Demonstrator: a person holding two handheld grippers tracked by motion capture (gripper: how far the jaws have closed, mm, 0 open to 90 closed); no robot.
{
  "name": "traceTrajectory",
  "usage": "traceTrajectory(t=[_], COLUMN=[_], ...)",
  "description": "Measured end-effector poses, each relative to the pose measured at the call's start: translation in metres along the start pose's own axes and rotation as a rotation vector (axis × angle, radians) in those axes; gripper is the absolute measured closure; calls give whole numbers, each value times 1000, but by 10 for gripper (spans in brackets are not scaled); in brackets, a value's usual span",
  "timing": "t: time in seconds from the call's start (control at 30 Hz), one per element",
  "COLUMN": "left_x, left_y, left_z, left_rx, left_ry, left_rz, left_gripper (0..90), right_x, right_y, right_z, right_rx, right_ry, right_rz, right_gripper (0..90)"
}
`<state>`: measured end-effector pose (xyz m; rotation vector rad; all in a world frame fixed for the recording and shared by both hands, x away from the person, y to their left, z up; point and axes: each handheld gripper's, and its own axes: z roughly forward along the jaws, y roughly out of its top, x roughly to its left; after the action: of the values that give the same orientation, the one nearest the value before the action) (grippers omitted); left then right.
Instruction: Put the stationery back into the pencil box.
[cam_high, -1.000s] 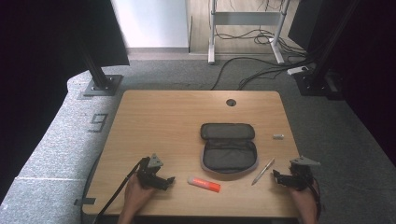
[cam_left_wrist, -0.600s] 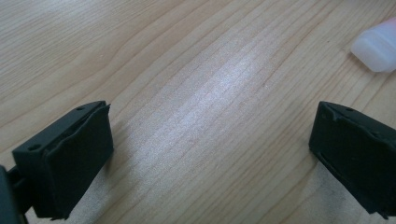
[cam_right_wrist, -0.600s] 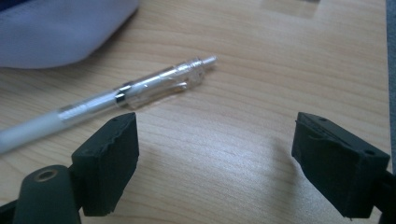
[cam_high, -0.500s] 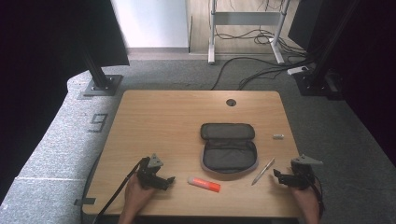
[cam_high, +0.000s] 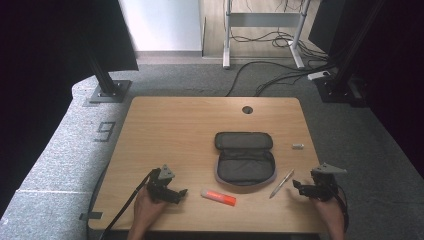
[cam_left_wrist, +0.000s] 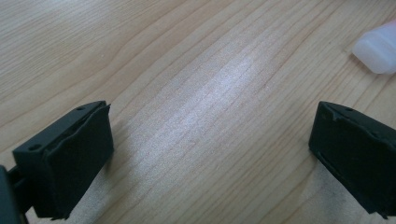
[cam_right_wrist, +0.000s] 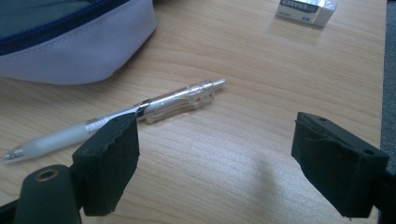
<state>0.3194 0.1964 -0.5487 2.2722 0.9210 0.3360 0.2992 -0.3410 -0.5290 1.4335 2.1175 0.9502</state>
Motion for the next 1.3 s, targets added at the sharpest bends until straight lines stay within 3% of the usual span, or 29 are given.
traceTrajectory(t=[0.53,0.83,1.3], left_x=[0,0,0], left_y=[0,0,0], left_z=[0,0,0], left_rx=[0,0,0], left_ry=[0,0,0], left_rz=[0,0,0], left_gripper=[0,0,0], right_x=[-2,-6,-28], right_y=[28,43,53], right_z=[-6,-2,7], right_rx=[-21,-28,-40], right_ry=[8,-1,7], right_rz=[-38,-43,-33], right_gripper=[134,184,269])
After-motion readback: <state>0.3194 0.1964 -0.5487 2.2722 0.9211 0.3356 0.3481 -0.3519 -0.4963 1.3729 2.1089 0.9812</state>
